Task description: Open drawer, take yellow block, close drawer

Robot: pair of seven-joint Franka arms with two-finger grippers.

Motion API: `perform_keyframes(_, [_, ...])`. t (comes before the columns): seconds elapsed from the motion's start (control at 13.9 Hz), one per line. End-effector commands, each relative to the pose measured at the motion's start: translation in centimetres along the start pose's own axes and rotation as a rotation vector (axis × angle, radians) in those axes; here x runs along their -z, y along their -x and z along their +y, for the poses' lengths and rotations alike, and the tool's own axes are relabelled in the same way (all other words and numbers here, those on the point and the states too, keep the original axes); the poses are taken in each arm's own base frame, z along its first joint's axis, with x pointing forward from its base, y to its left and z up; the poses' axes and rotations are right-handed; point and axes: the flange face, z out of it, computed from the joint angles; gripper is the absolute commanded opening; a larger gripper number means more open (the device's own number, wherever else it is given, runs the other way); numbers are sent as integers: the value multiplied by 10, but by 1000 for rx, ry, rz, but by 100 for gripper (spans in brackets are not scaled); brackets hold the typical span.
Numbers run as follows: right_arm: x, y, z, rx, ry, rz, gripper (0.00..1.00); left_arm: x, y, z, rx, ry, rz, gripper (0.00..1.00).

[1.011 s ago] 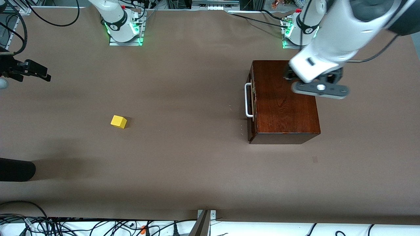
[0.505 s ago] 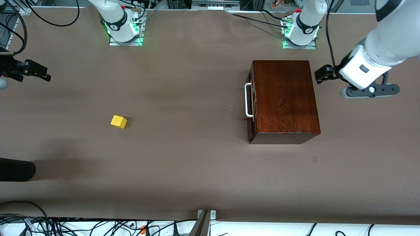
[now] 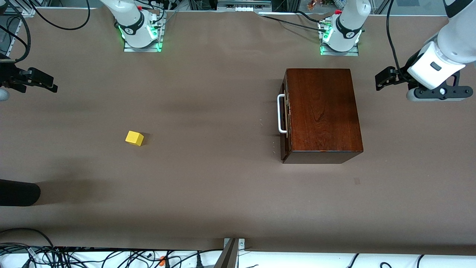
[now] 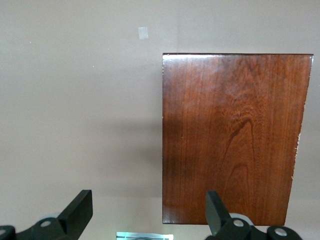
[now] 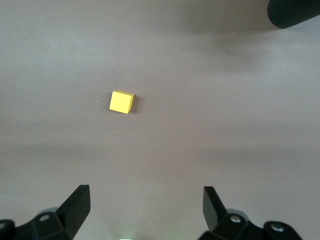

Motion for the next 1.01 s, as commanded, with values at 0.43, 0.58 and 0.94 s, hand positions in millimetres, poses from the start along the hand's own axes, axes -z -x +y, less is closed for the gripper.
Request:
perform_keyframes(0.43, [6,1,1,-11,-12,-2,100,0,6,-26,-39,33,23,100])
perform_keyframes(0.58, [6,1,1,-11,-12,-2,100,1,6,-21,-45,31,25,100])
perform_keyframes(0.94, [6,1,1,-4,-11,-3,100,1,6,-21,-45,30,25,100])
